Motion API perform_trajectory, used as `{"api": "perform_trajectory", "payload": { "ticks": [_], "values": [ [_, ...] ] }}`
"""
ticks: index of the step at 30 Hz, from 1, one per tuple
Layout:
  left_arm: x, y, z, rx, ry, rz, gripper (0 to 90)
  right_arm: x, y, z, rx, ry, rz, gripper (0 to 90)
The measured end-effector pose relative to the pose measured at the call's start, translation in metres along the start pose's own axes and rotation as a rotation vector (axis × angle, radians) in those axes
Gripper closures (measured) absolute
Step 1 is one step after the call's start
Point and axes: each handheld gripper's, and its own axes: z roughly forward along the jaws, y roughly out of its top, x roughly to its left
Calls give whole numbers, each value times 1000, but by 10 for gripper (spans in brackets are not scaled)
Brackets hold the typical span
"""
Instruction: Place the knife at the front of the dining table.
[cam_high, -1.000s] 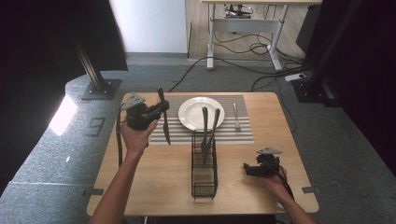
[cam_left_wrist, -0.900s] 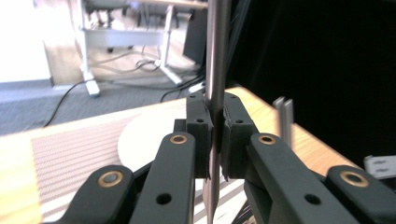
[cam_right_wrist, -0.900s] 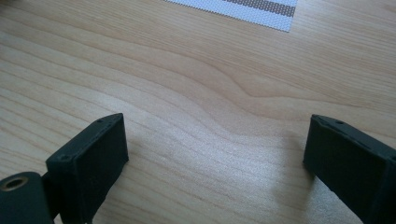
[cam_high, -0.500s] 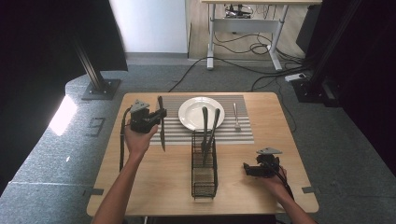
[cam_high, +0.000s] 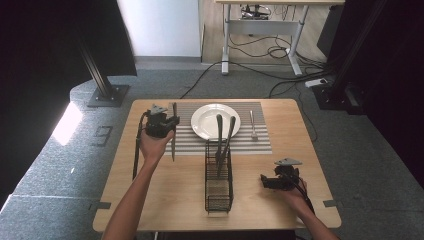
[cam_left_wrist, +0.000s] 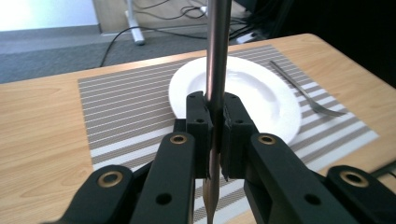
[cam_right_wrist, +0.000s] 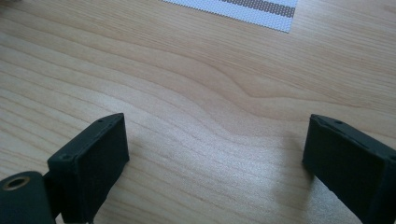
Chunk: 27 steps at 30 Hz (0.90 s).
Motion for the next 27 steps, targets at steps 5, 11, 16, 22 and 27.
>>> {"api": "perform_trajectory", "payload": {
  "ticks": [5, 11, 16, 22, 27],
  "values": [
    [0, 8, 11, 32, 27, -2, 838, 0, 0, 0, -2, -2, 0, 77],
    [-1, 9, 26, 66, 45, -1, 838, 1, 0, 0, -4, -2, -1, 86],
    [3, 6, 35, 85, 57, -10, 838, 1, 0, 0, -4, -2, -1, 86],
    [9, 4, 42, 110, 71, -27, 838, 1, 0, 0, -3, -2, -1, 84],
    [14, 2, 49, 130, 106, -30, 838, 1, 0, 0, -4, -2, 0, 83]
  ]
}}
